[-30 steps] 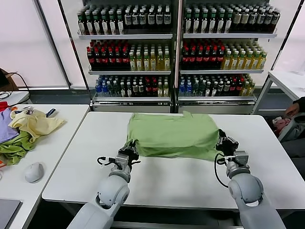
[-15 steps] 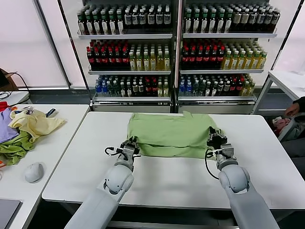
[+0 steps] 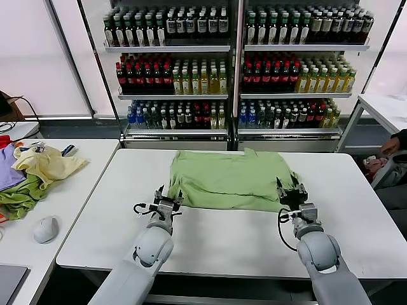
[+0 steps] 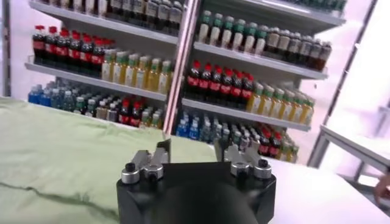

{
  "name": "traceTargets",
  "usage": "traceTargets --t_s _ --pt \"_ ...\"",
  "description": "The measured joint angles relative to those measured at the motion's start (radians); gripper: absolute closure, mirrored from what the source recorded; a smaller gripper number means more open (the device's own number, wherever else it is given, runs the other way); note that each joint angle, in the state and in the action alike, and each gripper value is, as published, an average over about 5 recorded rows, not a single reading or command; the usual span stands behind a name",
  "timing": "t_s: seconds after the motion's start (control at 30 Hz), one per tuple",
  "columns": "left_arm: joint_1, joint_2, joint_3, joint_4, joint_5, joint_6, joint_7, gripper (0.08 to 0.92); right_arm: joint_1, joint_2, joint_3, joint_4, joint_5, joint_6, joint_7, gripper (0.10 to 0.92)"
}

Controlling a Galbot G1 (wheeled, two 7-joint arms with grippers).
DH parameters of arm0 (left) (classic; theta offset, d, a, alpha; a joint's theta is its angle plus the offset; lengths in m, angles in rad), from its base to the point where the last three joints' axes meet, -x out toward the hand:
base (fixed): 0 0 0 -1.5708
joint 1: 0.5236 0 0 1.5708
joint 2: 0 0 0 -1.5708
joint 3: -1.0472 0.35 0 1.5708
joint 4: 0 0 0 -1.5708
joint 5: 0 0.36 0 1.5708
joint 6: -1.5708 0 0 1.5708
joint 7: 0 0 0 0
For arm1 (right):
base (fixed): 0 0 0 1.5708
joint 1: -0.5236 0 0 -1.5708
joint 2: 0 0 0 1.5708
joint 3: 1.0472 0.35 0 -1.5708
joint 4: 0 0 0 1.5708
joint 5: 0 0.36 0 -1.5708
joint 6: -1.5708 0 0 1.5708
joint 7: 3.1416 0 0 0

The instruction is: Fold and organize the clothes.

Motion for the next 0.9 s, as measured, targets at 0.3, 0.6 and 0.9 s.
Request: traceTargets --t_s 0.3,0.6,0.9 --pt "0.003 -0.007 -0.011 0.020 -0.054 -0.016 -0.008 0.267 -0.014 0.011 0.005 -0.025 0.070 -0.110 0.042 0.357" --pt "0.013 -0.010 -0.013 0.033 -0.094 -0.036 -0.006 0.527 -0.036 0.007 0.019 -0.027 0.118 -0.157 0.058 0.616" --pt "0.022 -0.005 -0.021 0.030 -0.126 -0.057 0.009 0.787 -0.057 -0.002 0.027 -0.004 0.145 -0.165 0.055 0.838"
